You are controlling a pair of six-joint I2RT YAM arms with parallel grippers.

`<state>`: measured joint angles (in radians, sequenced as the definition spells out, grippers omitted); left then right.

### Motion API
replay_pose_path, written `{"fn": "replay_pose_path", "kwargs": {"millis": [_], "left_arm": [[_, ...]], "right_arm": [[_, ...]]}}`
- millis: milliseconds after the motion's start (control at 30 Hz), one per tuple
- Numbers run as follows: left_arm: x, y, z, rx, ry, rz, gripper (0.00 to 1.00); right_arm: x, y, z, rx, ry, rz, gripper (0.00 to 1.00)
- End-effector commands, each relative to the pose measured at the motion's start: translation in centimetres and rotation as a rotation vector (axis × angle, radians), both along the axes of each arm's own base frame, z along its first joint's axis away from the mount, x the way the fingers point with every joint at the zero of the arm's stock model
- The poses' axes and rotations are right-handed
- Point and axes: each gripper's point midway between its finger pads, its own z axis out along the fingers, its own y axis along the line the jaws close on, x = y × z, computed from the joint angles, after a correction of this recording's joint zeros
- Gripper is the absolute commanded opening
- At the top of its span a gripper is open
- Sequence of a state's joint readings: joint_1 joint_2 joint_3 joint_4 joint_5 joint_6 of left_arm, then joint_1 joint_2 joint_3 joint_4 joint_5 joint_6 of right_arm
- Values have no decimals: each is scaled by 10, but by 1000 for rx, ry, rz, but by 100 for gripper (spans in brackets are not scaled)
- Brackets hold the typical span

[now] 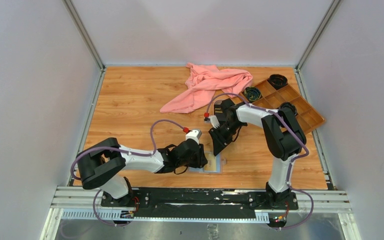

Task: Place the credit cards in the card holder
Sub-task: Open the card holder at the center of the board.

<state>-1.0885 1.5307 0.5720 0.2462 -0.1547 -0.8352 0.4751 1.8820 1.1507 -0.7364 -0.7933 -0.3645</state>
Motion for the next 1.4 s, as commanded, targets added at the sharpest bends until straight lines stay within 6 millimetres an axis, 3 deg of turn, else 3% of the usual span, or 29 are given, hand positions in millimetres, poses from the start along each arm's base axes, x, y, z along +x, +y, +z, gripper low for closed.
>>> {"fn": "replay_pose_path", "kwargs": {"millis": [0,200,500,667,833,1100,1367], "left_arm": [[-11,21,-23,77,42,2,40],[-14,15,-21,45,50,-15,46],[-18,9,-27,30,73,-36,58],[-19,10,-29,32,78,-36,63],[-17,17,-34,43,89,-8,63],[-15,22,-39,52,103,17,63],[-15,20,-33,36,95,5,63]], "right_arm": [[-12,-6,-11,-10,94,-8,38],[-17,-2,-16,-1,161,-27,40],[-20,13,-4,100,272,-77,41],[-13,8,-14,53,282,-142,41],[-1,-3,-9,21,246,-242,41],[-14,-15,-10,2,281,-306,42],[-19,-10,-16,11,370,-327,42]]}}
